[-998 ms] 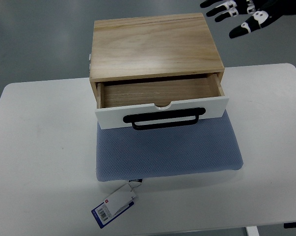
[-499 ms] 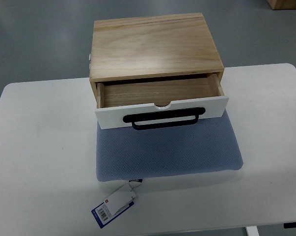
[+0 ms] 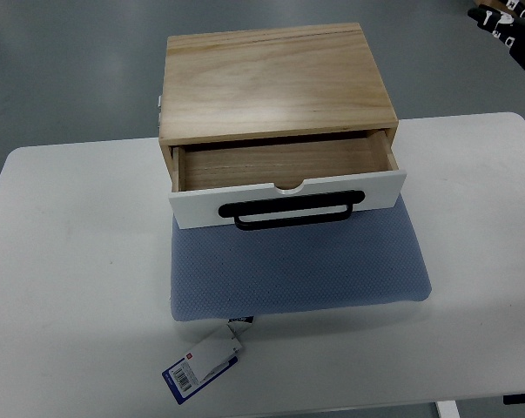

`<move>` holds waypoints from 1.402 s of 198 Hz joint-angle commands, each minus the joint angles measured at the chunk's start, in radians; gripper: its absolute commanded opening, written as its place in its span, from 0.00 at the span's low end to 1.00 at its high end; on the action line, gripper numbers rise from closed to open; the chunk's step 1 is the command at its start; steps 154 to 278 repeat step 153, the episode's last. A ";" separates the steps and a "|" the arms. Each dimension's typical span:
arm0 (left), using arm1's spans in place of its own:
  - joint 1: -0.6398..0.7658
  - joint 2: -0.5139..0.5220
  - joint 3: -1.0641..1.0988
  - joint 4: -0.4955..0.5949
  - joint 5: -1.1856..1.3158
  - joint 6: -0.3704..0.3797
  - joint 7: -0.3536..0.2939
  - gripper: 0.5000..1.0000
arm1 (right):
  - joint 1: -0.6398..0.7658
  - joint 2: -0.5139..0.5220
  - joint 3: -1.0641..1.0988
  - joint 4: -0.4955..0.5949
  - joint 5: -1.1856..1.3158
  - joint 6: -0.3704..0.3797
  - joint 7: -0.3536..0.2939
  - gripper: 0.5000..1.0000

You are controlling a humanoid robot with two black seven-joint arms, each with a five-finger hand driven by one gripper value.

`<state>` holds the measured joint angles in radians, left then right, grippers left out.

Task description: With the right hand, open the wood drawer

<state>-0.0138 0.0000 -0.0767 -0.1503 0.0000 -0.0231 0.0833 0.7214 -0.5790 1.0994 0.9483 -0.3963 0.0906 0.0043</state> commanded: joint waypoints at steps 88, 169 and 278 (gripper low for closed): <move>0.002 0.000 0.000 0.000 0.000 0.000 0.000 1.00 | -0.154 0.156 0.108 -0.046 0.016 0.001 0.011 0.86; 0.000 0.000 0.000 0.000 0.000 0.000 0.000 1.00 | -0.186 0.186 0.108 -0.048 0.016 0.006 0.011 0.86; 0.000 0.000 0.000 0.000 0.000 0.000 0.000 1.00 | -0.186 0.186 0.108 -0.048 0.016 0.006 0.011 0.86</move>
